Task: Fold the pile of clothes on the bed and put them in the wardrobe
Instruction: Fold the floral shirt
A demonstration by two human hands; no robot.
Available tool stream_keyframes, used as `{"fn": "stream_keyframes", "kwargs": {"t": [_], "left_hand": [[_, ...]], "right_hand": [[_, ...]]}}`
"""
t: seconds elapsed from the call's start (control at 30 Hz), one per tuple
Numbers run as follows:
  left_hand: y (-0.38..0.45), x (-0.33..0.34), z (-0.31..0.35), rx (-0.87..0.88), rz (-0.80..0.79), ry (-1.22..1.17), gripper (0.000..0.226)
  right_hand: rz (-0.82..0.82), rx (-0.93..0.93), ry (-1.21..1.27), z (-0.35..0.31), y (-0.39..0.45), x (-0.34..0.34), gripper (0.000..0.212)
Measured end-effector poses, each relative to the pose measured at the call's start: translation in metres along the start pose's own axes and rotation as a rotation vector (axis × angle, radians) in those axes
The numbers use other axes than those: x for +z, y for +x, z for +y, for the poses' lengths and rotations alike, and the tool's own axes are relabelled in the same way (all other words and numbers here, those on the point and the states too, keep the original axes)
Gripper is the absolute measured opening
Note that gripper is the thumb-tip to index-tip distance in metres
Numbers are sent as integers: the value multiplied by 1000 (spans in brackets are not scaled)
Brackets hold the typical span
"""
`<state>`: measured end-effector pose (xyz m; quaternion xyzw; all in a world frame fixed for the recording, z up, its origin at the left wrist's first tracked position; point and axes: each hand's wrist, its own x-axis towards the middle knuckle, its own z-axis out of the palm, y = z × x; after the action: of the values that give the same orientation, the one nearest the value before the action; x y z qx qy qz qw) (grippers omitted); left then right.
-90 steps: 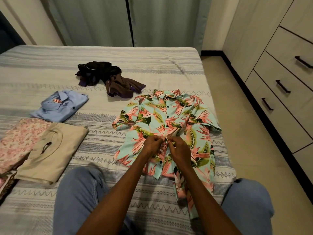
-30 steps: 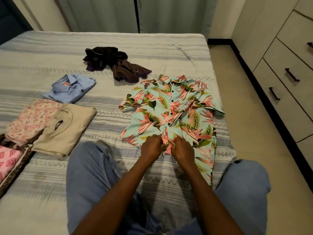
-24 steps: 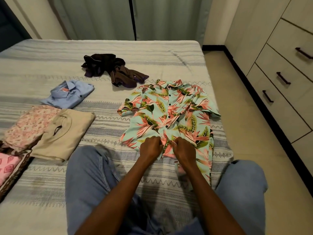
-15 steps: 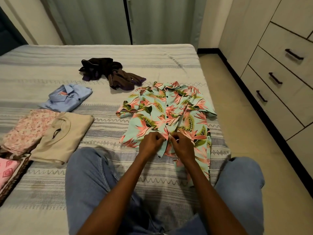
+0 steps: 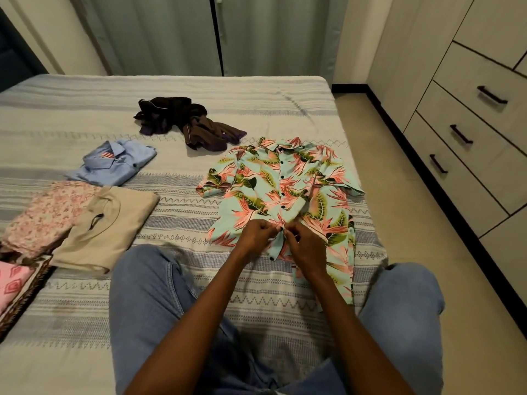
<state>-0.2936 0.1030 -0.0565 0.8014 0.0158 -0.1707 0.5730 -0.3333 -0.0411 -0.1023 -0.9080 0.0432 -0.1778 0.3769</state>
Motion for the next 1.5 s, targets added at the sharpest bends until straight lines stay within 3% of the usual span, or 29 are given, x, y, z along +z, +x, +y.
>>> {"fn": "stream_keyframes", "kwargs": {"t": [0.47, 0.83, 1.07, 1.3, 1.4, 1.5], "left_hand": [[1, 1, 6, -74, -2, -31, 19], [14, -3, 1, -93, -42, 58, 14], [16, 0, -3, -169, -37, -113, 32], [21, 4, -10, -44, -6, -44, 22], [28, 5, -13, 47, 38, 59, 22], [33, 13, -12, 140, 161, 316, 26]], "right_hand": [[71, -126, -59, 5, -4, 3, 17], [-57, -67, 7, 16, 12, 5, 12], [35, -142, -40, 20, 11, 9, 20], [26, -232, -79, 22, 16, 6, 19], [6, -125, 112, 23, 22, 4, 18], [-13, 30, 271, 22, 27, 5, 16]]}}
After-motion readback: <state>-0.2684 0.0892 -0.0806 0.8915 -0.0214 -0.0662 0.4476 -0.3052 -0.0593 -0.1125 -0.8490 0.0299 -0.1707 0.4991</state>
